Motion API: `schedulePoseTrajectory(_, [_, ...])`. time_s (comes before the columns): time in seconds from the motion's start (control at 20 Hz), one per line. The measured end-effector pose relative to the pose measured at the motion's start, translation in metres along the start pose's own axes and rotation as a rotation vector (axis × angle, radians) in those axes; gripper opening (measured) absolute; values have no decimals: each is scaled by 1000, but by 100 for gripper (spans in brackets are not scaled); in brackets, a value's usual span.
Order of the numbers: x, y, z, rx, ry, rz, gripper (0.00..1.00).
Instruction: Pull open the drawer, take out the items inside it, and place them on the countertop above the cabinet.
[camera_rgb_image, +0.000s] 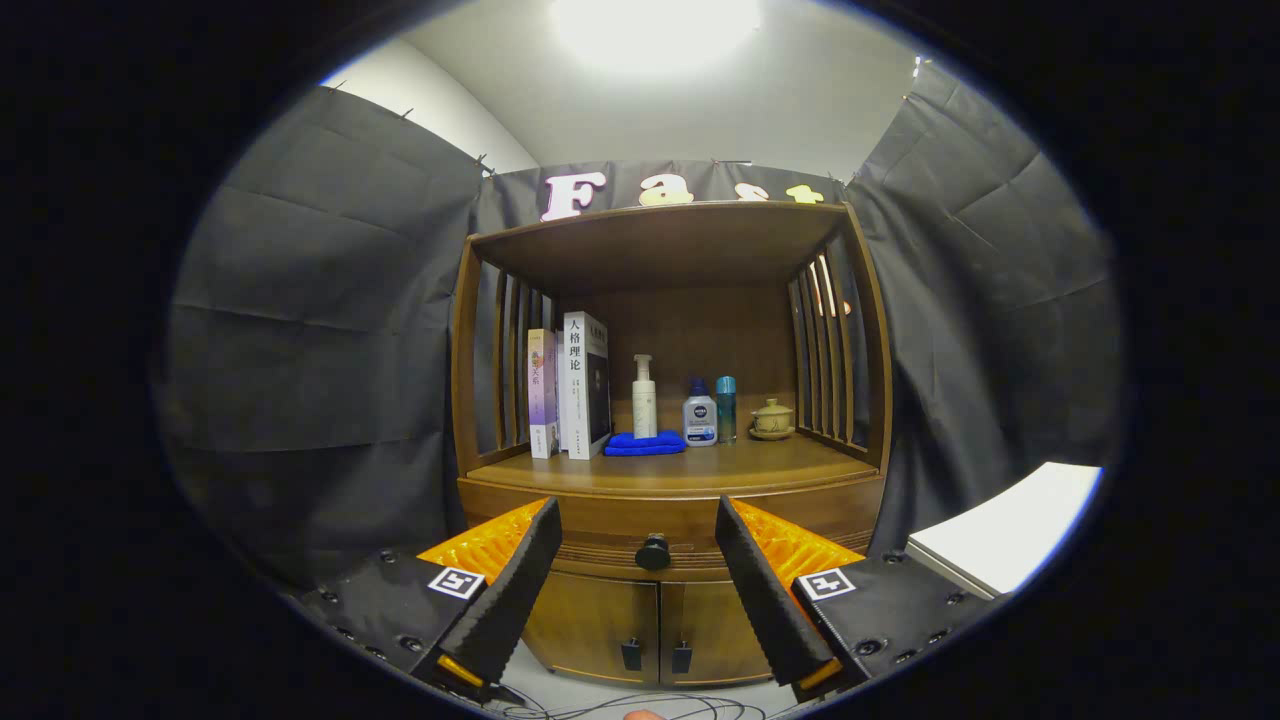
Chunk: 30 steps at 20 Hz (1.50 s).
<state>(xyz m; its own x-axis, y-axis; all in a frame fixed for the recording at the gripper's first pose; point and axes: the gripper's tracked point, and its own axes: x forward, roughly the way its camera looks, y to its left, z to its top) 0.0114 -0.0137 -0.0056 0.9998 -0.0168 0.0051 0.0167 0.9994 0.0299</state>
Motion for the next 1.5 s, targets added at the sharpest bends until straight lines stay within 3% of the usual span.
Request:
schedulePoseTrajectory(0.45, [39, -4, -17, -19, 14, 14, 98])
schedulePoseTrajectory(1.1, [123, -11, -86, 8, 166, 19, 98])
schedulePoseTrajectory(1.5, [151, -10, -124, 23, 226, -2, 98])
